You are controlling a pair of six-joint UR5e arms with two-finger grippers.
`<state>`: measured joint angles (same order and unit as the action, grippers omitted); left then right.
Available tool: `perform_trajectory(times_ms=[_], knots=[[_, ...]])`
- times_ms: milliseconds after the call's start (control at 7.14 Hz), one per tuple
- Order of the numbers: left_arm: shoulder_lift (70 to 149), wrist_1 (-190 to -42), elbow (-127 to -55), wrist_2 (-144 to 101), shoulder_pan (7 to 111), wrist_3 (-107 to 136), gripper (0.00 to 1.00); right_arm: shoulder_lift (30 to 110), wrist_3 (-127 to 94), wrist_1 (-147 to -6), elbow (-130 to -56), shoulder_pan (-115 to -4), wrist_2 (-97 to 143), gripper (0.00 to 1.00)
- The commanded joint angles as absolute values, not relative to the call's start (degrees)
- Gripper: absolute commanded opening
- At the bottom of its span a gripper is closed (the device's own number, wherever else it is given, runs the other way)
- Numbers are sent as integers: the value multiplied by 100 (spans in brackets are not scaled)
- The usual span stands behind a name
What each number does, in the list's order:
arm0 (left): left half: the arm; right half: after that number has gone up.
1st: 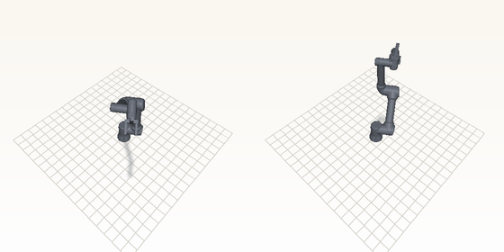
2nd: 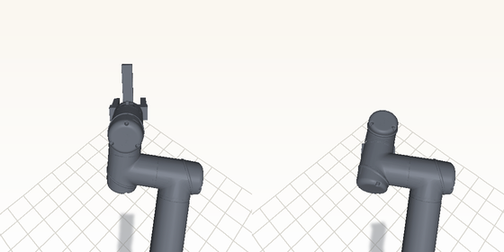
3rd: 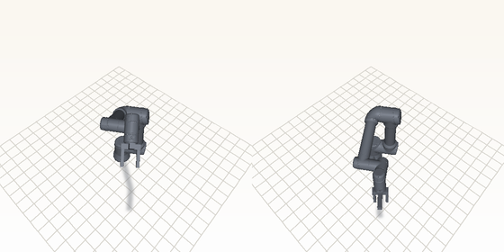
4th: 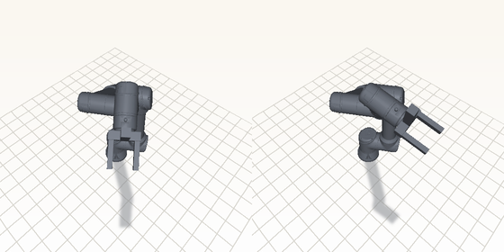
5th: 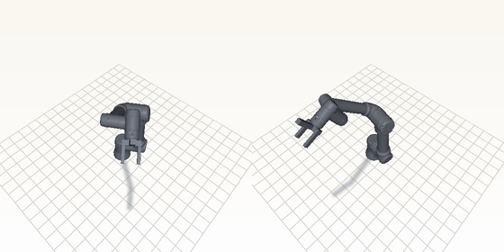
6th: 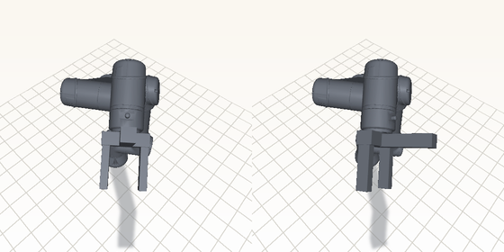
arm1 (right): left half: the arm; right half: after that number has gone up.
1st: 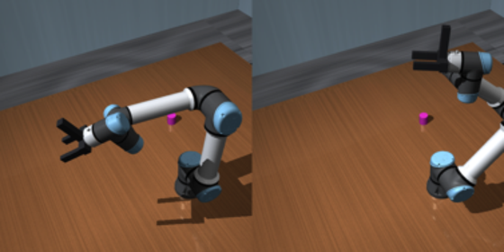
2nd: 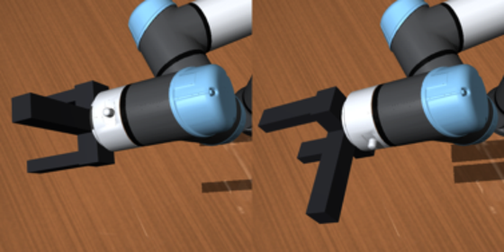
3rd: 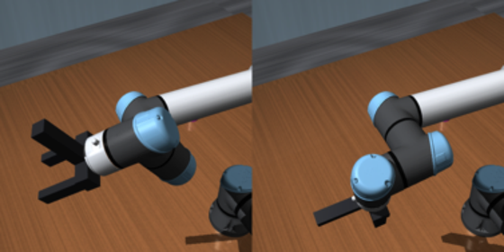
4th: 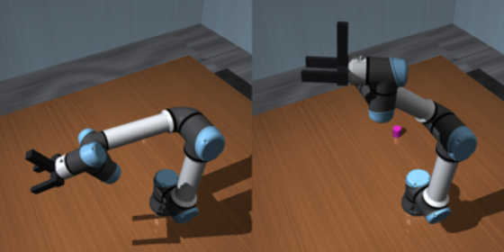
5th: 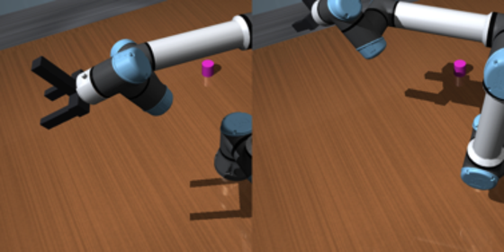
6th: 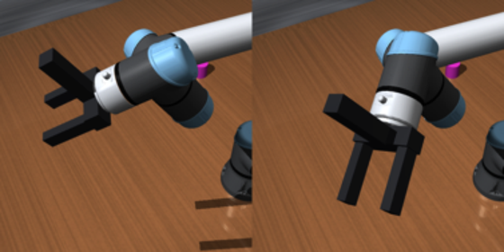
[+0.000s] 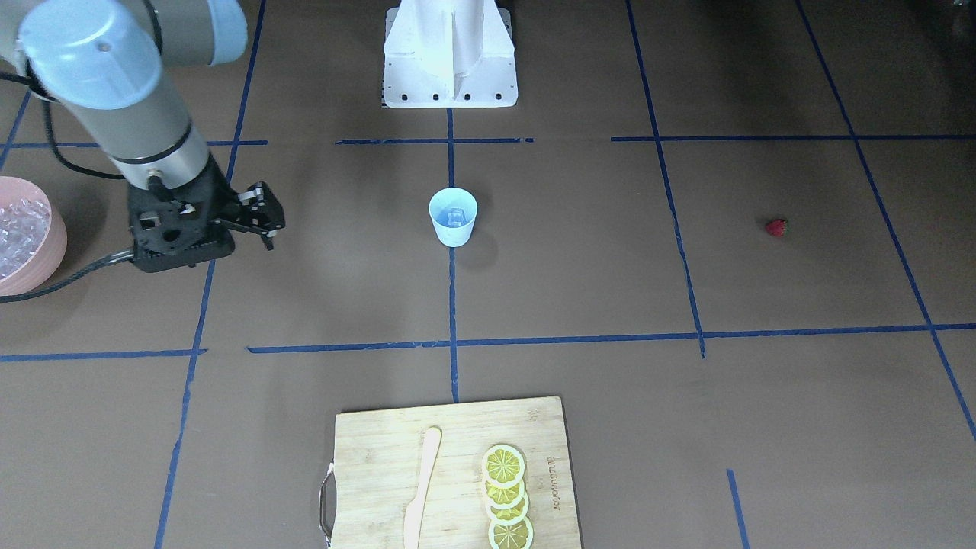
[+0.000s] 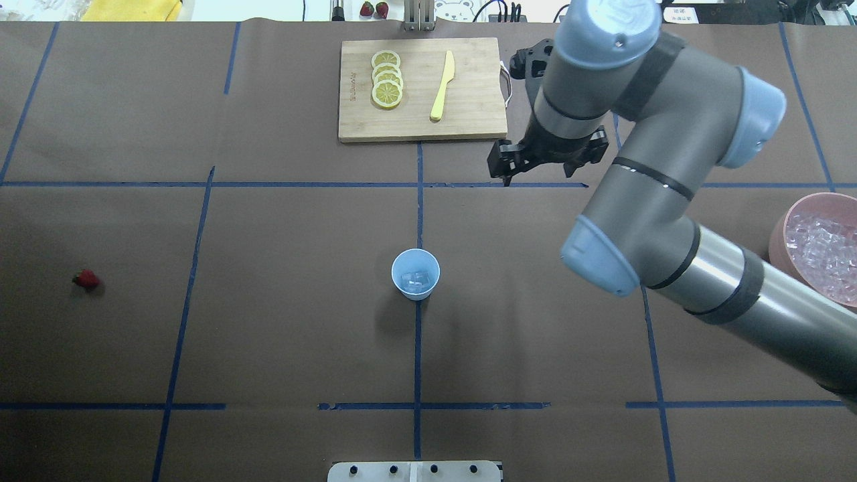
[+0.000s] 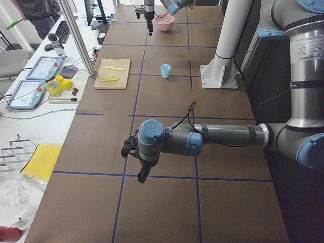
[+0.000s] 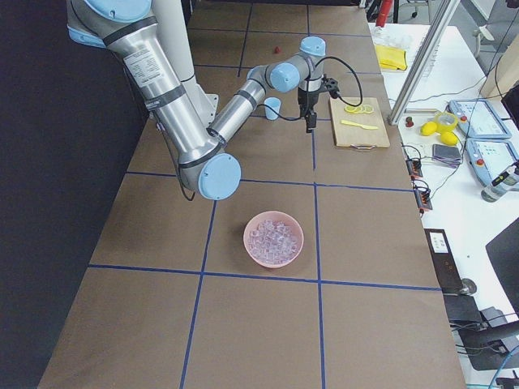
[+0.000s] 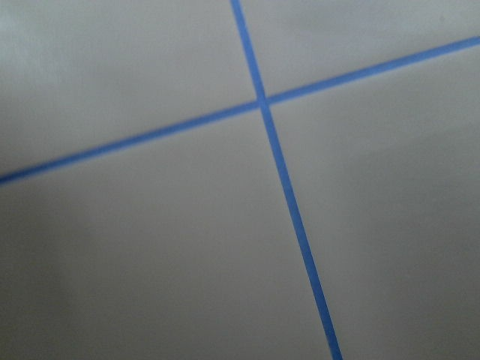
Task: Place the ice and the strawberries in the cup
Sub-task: 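Move the right gripper back over the pink ice bowl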
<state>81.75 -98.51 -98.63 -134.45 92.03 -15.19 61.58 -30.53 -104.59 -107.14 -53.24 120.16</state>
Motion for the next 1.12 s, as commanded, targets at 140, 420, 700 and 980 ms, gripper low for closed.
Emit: perform_trajectory(times_ms=[140,420,700,980], knots=[[8279,-9949,-9818,-13656,9114,-1503,100,7931,112,-10450,-11022,-7086,13003,99],[8279,-9958,-9791,-13869,9114,-1538,100,8864,1219,-10459,-10969,-8143,13113,99],[8271,-9975,-9826,-13887,9114,-1529,100,9691,1344,-10459,-10873,-8856,13096,99],[8271,-9976,-9879,-13887,9097,-1503,100,10219,1397,-10293,-10793,-9279,13104,99]])
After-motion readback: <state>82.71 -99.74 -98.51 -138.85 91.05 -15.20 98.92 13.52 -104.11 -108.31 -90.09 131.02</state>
